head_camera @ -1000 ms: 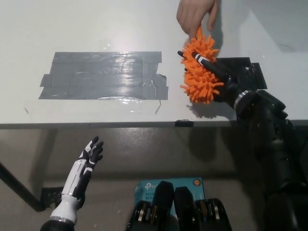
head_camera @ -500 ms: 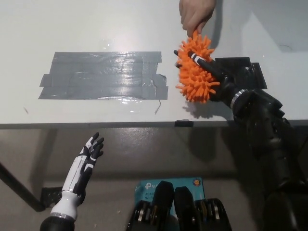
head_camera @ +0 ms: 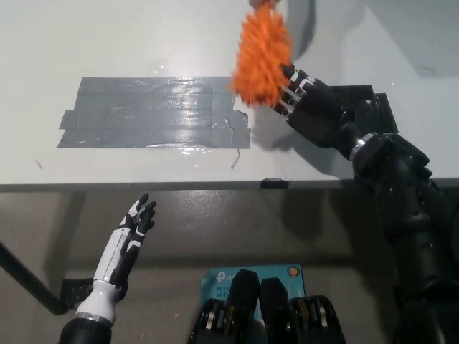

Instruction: An orange duster is kept infront of the robot in the middle of the table and the robot extends its right arm to grab the duster, picks it up and hands it to a person

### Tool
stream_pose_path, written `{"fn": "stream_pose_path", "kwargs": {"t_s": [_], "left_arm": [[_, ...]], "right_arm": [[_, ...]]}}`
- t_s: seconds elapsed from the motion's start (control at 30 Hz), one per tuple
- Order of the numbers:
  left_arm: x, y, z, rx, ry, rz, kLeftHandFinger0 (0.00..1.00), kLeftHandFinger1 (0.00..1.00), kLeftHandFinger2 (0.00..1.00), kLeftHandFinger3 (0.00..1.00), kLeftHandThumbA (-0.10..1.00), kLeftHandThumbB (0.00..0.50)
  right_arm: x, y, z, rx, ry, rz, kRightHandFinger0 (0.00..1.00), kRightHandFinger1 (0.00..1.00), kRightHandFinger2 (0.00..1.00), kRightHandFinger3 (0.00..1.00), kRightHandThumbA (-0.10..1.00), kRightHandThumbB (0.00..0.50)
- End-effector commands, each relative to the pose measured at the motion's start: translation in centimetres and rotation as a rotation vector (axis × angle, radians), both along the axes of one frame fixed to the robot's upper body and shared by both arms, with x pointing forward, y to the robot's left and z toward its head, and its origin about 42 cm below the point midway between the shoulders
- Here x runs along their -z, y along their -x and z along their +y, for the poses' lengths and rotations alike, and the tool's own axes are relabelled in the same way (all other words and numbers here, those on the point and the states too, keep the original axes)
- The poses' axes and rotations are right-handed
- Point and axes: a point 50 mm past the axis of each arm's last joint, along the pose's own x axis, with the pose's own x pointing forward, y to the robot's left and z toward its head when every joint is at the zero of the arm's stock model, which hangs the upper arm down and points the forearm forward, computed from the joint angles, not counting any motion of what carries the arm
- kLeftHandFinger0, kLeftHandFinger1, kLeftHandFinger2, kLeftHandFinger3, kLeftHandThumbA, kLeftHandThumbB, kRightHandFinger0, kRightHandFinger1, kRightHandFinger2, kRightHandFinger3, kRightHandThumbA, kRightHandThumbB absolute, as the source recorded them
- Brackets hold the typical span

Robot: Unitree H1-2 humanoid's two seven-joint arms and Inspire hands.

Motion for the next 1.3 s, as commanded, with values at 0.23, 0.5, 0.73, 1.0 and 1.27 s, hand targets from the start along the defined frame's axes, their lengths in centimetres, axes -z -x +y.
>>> {"fn": "stream_pose_path", "kwargs": {"t_s": [0.23, 0.5, 0.73, 1.0, 1.27], "left_arm": [[-1.1, -0.7, 0.3, 0.022, -0.014, -0.047, 1.0, 1.0, 1.0, 1.0, 0.88, 0.147], [-0.6, -0.5, 0.5, 0.014, -0.008, -0.028, 1.0, 1.0, 1.0, 1.0, 0.89, 0.14], [0.1, -0.2, 0.6, 0.003, 0.001, -0.01, 1.0, 1.0, 1.0, 1.0, 0.89, 0.129], [0.9, 0.4, 0.6, -0.005, 0.014, 0.014, 1.0, 1.0, 1.0, 1.0, 0.89, 0.141], [1.3, 0.8, 0.6, -0.017, 0.014, 0.028, 1.0, 1.0, 1.0, 1.0, 0.88, 0.138]], "right_arm": [[-4.2, 5.6, -7.2, -0.024, -0.053, -0.346, 1.0, 1.0, 1.0, 1.0, 0.91, 0.5], [-3.9, 12.9, -11.6, -0.041, -0.041, -0.45, 1.0, 1.0, 1.0, 1.0, 0.72, 0.49], [-0.4, 16.7, -14.3, -0.18, -0.037, -0.429, 1.0, 1.0, 1.0, 1.0, 0.56, 0.483], [5.9, 18.7, -13.5, 0.177, 0.442, -0.324, 1.0, 1.0, 1.0, 1.0, 0.89, 0.275], [11.9, 18.3, -12.1, 0.402, 0.696, -0.297, 1.0, 1.0, 1.0, 1.0, 0.86, 0.284]]}}
